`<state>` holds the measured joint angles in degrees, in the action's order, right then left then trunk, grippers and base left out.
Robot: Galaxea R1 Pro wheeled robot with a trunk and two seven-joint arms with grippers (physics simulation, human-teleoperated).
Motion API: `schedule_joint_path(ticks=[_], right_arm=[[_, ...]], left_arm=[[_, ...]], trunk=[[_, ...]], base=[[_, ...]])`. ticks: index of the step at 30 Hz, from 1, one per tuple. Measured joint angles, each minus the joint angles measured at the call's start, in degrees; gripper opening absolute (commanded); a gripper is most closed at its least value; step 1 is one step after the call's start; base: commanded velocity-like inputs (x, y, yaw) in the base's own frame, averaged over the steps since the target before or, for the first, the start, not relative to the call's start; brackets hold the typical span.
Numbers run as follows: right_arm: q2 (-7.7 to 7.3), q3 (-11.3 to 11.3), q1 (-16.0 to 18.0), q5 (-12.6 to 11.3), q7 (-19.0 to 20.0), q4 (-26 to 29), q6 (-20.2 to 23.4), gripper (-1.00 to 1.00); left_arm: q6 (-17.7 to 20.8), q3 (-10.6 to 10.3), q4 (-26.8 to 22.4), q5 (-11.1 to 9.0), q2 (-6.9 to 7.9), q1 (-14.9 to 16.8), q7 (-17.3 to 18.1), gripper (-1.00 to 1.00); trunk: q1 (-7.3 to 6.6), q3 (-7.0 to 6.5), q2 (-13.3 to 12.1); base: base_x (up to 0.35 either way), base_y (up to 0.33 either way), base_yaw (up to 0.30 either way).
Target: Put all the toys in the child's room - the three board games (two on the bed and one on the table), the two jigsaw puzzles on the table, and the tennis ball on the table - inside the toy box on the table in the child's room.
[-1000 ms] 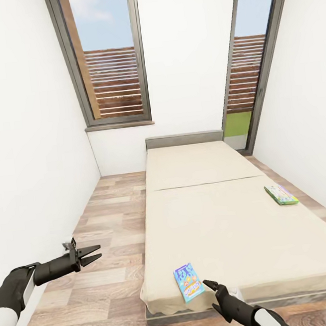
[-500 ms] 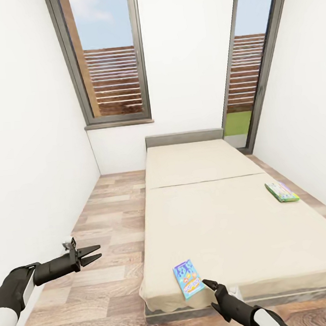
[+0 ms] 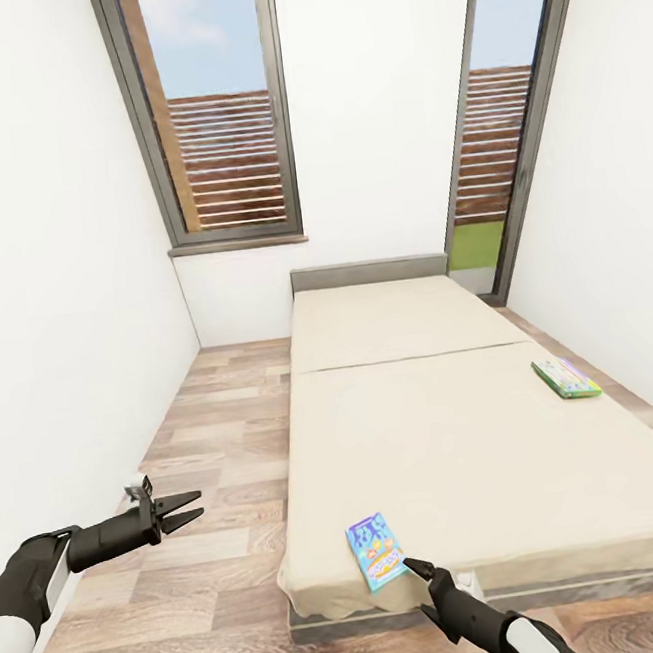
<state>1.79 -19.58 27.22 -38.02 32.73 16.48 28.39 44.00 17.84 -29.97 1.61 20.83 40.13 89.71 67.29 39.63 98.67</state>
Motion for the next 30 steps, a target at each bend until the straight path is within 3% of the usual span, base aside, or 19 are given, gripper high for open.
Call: schedule_joint_path(ticks=[13,30], right_arm=[[0.1,0.2,0.1,0.0,0.1,0.0,-0.2,1.0],[1.35,0.3,0.9,0.0,0.1,0.0,-0.3,1.0]], left_arm=[[0.0,0.0,0.0,0.0,0.05,0.0,0.0,1.0],[0.0,0.1,0.0,0.0,0.12,0.0,0.0,1.0]], trunk=[[2.86,2.33,5.2],[2.86,2.34,5.2]], base=[[0.0,0.0,0.0],[0.0,0.0,0.0]])
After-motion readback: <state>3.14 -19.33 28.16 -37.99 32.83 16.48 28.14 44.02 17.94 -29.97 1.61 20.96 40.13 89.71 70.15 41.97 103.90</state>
